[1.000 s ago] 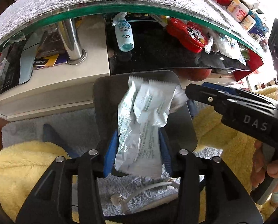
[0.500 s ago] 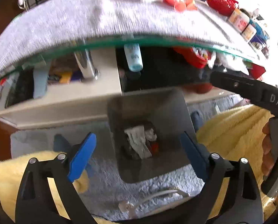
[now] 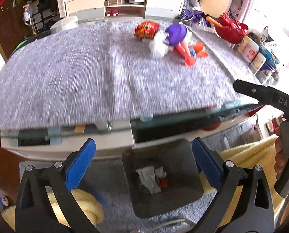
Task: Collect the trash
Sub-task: 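Grasp a clear plastic bag with the left tool while the right tool grasps the orange paper cup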
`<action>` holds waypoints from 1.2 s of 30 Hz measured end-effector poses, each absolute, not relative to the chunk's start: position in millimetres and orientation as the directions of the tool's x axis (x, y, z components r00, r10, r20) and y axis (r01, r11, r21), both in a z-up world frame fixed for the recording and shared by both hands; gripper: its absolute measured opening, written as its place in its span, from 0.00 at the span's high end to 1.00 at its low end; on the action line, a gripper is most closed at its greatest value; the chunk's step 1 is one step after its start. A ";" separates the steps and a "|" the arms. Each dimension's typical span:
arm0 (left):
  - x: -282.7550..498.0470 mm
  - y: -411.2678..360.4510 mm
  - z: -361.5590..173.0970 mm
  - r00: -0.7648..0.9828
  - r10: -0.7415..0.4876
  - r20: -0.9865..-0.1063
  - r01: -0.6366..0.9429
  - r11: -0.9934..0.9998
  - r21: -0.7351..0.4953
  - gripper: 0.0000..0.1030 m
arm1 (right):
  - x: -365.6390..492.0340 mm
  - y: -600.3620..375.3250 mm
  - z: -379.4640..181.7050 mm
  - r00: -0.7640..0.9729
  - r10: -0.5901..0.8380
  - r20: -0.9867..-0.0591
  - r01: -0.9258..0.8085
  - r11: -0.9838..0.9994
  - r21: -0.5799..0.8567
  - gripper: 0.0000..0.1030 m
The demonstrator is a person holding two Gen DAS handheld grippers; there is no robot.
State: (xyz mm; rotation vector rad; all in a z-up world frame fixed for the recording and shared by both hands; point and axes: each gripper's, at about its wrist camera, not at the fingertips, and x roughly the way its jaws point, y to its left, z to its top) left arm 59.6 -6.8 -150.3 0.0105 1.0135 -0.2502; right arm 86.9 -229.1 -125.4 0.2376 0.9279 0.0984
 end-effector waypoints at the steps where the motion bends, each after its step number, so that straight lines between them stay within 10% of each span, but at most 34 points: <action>1: 67.2 -9.0 -147.4 0.508 -0.202 -0.837 0.216 0.971 -0.103 0.08 | 90.0 -230.0 -125.4 0.599 0.182 -0.780 0.022 0.970 0.243 0.11; 16: 179.3 -43.2 -136.4 0.535 -0.213 -0.817 0.244 0.965 -0.091 0.10 | 186.6 -255.4 -130.0 0.607 0.130 -0.784 0.062 0.976 0.210 0.12; 23: 221.9 -59.9 -149.4 0.505 -0.261 -0.823 0.279 0.951 -0.131 0.37 | 216.4 -257.4 -145.5 0.575 0.178 -0.799 0.056 0.965 0.256 0.40; 36: 266.4 -70.1 -174.7 0.456 -0.297 -0.839 0.289 0.941 -0.176 0.61 | 241.5 -257.5 -168.4 0.538 0.192 -0.821 0.072 0.960 0.272 0.54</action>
